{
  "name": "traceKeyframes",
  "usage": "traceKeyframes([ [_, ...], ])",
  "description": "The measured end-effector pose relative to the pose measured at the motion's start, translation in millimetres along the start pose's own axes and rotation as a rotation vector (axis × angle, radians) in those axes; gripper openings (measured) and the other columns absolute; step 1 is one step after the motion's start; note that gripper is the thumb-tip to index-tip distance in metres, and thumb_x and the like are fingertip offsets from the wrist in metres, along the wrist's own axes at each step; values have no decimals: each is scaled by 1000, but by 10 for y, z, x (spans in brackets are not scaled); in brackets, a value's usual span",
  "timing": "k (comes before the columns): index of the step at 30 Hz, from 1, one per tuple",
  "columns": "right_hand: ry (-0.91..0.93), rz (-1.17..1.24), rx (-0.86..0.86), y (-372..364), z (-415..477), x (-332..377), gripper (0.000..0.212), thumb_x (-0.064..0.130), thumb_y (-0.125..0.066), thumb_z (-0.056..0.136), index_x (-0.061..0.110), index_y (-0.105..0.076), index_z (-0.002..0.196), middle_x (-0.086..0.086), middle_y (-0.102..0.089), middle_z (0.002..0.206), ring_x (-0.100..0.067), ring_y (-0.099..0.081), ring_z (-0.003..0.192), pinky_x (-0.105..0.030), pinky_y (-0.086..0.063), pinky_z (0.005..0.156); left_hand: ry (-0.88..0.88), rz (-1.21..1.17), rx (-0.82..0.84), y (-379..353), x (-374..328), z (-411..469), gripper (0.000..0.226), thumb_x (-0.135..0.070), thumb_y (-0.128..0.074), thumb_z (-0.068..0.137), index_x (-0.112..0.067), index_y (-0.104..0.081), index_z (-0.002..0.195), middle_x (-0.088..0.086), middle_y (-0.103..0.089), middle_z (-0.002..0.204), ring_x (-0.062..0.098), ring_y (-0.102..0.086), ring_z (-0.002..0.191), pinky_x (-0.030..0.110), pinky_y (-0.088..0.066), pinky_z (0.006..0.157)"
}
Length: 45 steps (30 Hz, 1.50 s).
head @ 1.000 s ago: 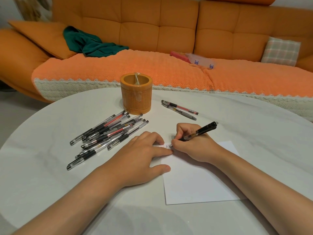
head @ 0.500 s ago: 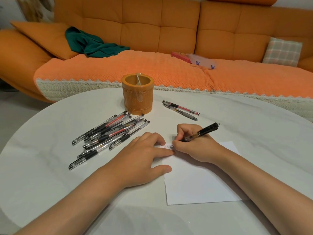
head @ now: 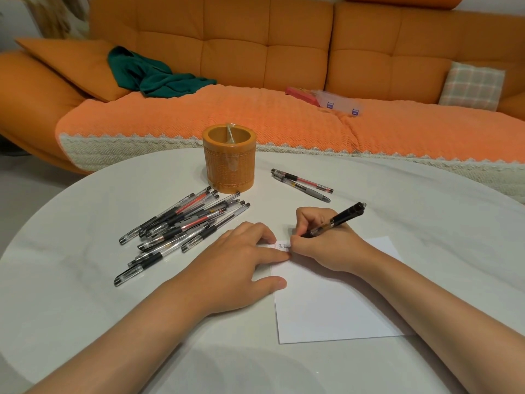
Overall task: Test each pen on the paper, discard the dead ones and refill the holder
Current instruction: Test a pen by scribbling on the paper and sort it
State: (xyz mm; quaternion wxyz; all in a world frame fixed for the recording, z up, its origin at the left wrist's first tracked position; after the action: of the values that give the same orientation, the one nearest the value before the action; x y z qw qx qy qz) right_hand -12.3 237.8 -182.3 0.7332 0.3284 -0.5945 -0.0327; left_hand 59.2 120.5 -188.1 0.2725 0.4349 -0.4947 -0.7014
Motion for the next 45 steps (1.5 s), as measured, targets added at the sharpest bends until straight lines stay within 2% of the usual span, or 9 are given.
traceKeyframes([
  [8, -98, 560, -83, 152, 7, -134, 10, -3, -72, 84, 4, -65, 87, -14, -61, 70, -27, -56, 56, -30, -45, 45, 8, -23, -3, 16, 38, 25, 50, -67, -55, 86, -51, -54, 132, -24, -39, 129, -2, -33, 126, 26, -34, 106],
  [13, -230, 830, -79, 191, 31, -148, 40, 31, -49, 99, -2, -71, 99, -17, -66, 86, -27, -64, 72, -34, -52, 61, 30, -115, -25, 76, 94, 59, 43, -63, -61, 84, -44, -61, 123, -29, -46, 120, -6, -39, 118, 24, -38, 102],
  [18, -202, 878, -60, 242, 44, 91, 31, -2, -36, 95, 0, -63, 111, -13, -55, 82, -26, -56, 65, -36, -46, 69, 99, -131, -226, 448, 313, 107, 19, -41, -59, 94, -33, -67, 109, -21, -53, 111, -1, -48, 109, 28, -43, 95],
  [22, -250, 619, 106, 136, -11, 323, 12, 21, -54, 99, 16, -61, 107, 1, -47, 71, -14, -22, 51, -28, -19, 51, 276, 167, -252, 688, 595, 68, 21, -33, -56, 96, -29, -66, 115, -10, -54, 112, 13, -45, 114, 31, -43, 84],
  [26, -324, 401, 228, 19, -10, 409, 57, 65, -40, 93, 15, -46, 67, -1, -38, 65, -21, -15, 58, -33, -15, 54, 355, 375, -142, 636, 636, 57, 24, -37, -51, 97, -25, -64, 113, -3, -56, 112, 19, -48, 113, 31, -41, 84],
  [30, -359, 257, 199, 24, 115, 387, 49, 57, -33, 89, 15, -23, 65, -2, -23, 66, -23, -11, 60, -38, -9, 57, 314, 460, -162, 622, 577, 61, 24, -36, -50, 97, -25, -66, 110, -2, -62, 109, 22, -55, 109, 34, -44, 88],
  [36, -353, -41, 30, 131, 339, 386, 62, 74, -43, 89, 14, -46, 72, 0, -41, 66, -17, -27, 53, -29, -22, 52, 334, 357, -144, 568, 621, 58, 18, -25, -54, 93, -26, -66, 106, -3, -65, 103, 22, -59, 102, 34, -50, 83],
  [41, -303, -393, -101, 374, 601, 256, 7, 19, -44, 97, 12, -46, 99, -11, -56, 89, -22, -47, 71, -34, -34, 59, 354, 283, -170, 585, 670, 71, 20, -15, -49, 90, -21, -66, 99, -2, -62, 100, 23, -59, 101, 32, -46, 74],
  [45, -293, -629, -46, 312, 757, 43, 33, 5, -47, 93, 15, -59, 123, -13, -50, 121, -24, -50, 91, -27, -37, 69, 370, 189, -199, 643, 714, 93, 24, -18, -47, 93, -22, -69, 103, -3, -52, 94, 20, -53, 91, 30, -37, 69],
])
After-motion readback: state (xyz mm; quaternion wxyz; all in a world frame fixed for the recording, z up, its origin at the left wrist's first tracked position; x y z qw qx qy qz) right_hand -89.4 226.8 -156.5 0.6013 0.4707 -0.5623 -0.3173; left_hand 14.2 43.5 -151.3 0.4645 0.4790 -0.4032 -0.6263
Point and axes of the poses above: each hand's wrist, its own z-axis towards the middle knuckle, its own y-axis out of the back of the hand, x = y × z, the point moved 10 cm from there along z, towards the middle knuckle
